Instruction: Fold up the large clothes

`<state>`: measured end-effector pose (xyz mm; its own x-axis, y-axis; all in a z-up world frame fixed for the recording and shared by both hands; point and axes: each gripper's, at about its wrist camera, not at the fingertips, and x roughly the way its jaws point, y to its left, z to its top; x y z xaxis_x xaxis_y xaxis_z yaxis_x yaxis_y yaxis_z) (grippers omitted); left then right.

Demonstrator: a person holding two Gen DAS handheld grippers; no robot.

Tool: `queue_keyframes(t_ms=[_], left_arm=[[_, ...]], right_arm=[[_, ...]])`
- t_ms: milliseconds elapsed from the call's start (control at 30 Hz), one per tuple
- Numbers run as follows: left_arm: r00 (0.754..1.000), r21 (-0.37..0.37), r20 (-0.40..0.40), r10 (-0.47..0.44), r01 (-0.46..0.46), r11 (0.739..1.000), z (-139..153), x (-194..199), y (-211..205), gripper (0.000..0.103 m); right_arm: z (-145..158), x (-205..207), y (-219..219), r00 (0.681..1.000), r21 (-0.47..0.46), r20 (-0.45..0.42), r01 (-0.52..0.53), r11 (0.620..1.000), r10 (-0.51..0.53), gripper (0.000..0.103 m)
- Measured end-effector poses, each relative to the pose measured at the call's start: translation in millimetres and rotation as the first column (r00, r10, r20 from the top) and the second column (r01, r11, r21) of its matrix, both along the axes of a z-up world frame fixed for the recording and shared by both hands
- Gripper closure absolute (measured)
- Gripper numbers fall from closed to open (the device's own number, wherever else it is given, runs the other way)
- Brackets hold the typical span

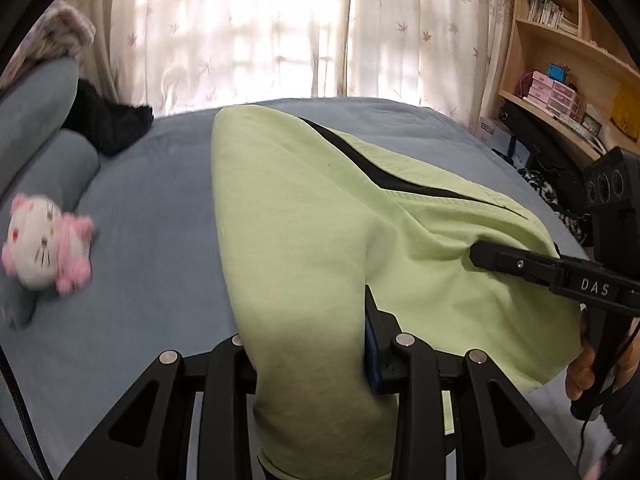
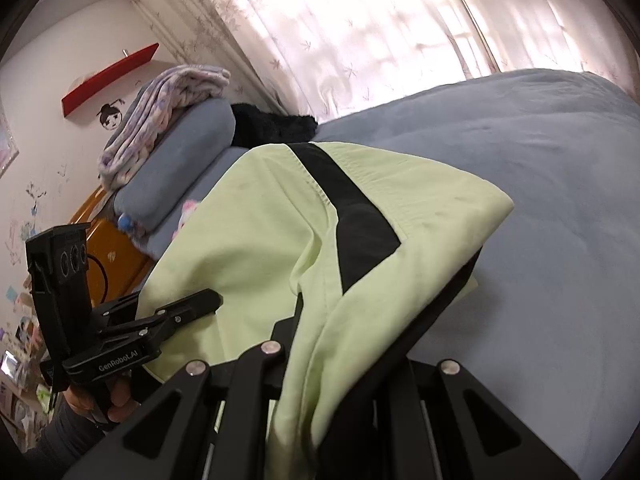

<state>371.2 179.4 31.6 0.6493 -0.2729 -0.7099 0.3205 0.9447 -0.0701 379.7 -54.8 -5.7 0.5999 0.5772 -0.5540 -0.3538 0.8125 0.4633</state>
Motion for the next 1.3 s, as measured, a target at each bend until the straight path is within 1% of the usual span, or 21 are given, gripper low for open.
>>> queue_keyframes(t_ms=[133,233,300,367,467,500,533,567,600,633,700,733,800,933,1000,1067,1133,1167,1200,1233,1300], left_arm=[[1.000,0.013,0.020,-0.001,0.001,1.000,-17.0,56.6,16.7,0.072],[1.000,0.013,-0.002,0.002,-0.002,1.000,-40.2,98.1,30.6,0.072],[1.000,-0.001,-0.030,0.006,-0.006,1.000,-56.7,113.8,36.5,0.072],[0.998,0.004,-0.057,-0.003,0.004,1.000,-80.7,132.7,45.3,0.072],[0.995,0.029,-0.095,-0.016,0.018,0.999,-125.7,158.6,55.0,0.071],[0.993,0.047,-0.114,-0.008,0.014,0.999,-142.5,166.0,57.0,0.068],[0.992,0.073,-0.125,0.008,0.001,0.997,-159.4,171.6,58.7,0.061],[0.993,0.080,-0.117,0.020,-0.011,0.997,-173.0,174.7,63.3,0.059],[0.994,0.054,-0.106,0.032,-0.026,0.998,-182.2,175.7,71.3,0.051],[0.994,0.035,-0.093,0.049,-0.045,0.998,-184.4,174.9,76.5,0.036],[0.991,0.046,-0.053,0.123,-0.120,0.992,-188.6,172.4,88.8,0.019],[0.990,0.046,-0.050,0.129,-0.127,0.991,-189.9,171.3,90.9,0.018],[0.990,0.059,-0.049,0.133,-0.130,0.990,-186.8,168.9,93.9,0.018],[0.990,0.153,0.028,0.141,-0.144,0.978,-166.2,159.3,89.4,0.020],[0.987,0.134,0.075,0.141,-0.150,0.980,-148.5,152.7,89.6,0.023],[0.985,0.100,0.087,0.152,-0.160,0.982,-136.5,148.3,88.2,0.029],[0.983,0.059,0.074,0.170,-0.174,0.983,-126.5,149.1,84.0,0.047],[0.982,0.038,0.051,0.179,-0.182,0.983,-126.1,153.0,81.8,0.051],[0.982,0.023,0.023,0.187,-0.187,0.982,-128.4,157.7,78.7,0.059],[0.983,0.013,0.006,0.185,-0.186,0.983,-129.9,156.1,77.3,0.067],[0.984,0.011,-0.035,0.173,-0.172,0.985,-138.6,161.6,66.2,0.073]], right_arm=[[-16.0,54.6,21.2,0.999,-0.005,0.032,0.006,1.000,-0.006,0.092],[-38.0,88.4,30.2,1.000,0.007,0.025,0.005,1.000,-0.006,0.092],[-54.1,105.0,35.0,1.000,0.012,0.011,0.009,1.000,-0.009,0.092],[-77.9,122.0,39.9,1.000,0.030,-0.021,0.008,1.000,-0.007,0.092],[-121.3,140.9,52.4,0.998,-0.005,-0.066,-0.001,1.000,0.001,0.092],[-135.6,145.4,57.2,0.996,-0.029,-0.089,0.002,1.000,-0.005,0.090],[-147.2,148.9,62.0,0.995,-0.071,-0.101,0.015,0.997,-0.022,0.089],[-155.2,150.8,65.2,0.993,-0.110,-0.110,0.031,0.993,-0.043,0.080],[-163.4,153.1,65.4,0.990,-0.133,-0.126,0.047,0.990,-0.064,0.072],[-170.6,155.4,62.8,0.985,-0.119,-0.155,0.053,0.991,-0.071,0.071],[-175.6,155.0,48.8,0.978,-0.019,-0.201,0.058,0.998,-0.060,0.068],[-176.5,153.5,40.0,0.971,0.029,-0.234,0.056,0.998,-0.048,0.067],[-174.5,148.2,29.2,0.965,0.061,-0.259,0.057,0.996,-0.039,0.065],[-153.0,129.6,9.4,0.963,0.052,-0.262,0.075,0.996,-0.059,0.063],[-140.1,127.6,6.5,0.968,0.054,-0.244,0.073,0.996,-0.058,0.063],[-128.1,130.5,5.1,0.973,0.034,-0.217,0.092,0.995,-0.083,0.063],[-110.2,129.6,1.0,0.974,-0.002,-0.127,0.188,0.982,-0.187,0.063],[-102.3,128.1,-1.5,0.970,-0.004,-0.080,0.229,0.973,-0.229,0.063],[-94.6,126.9,-2.8,0.966,0.004,-0.039,0.255,0.967,-0.254,0.063],[-88.4,126.6,-1.9,0.962,0.014,-0.002,0.272,0.962,-0.272,0.063],[-80.3,137.8,10.9,0.970,0.022,0.016,0.243,0.970,-0.244,0.063]])
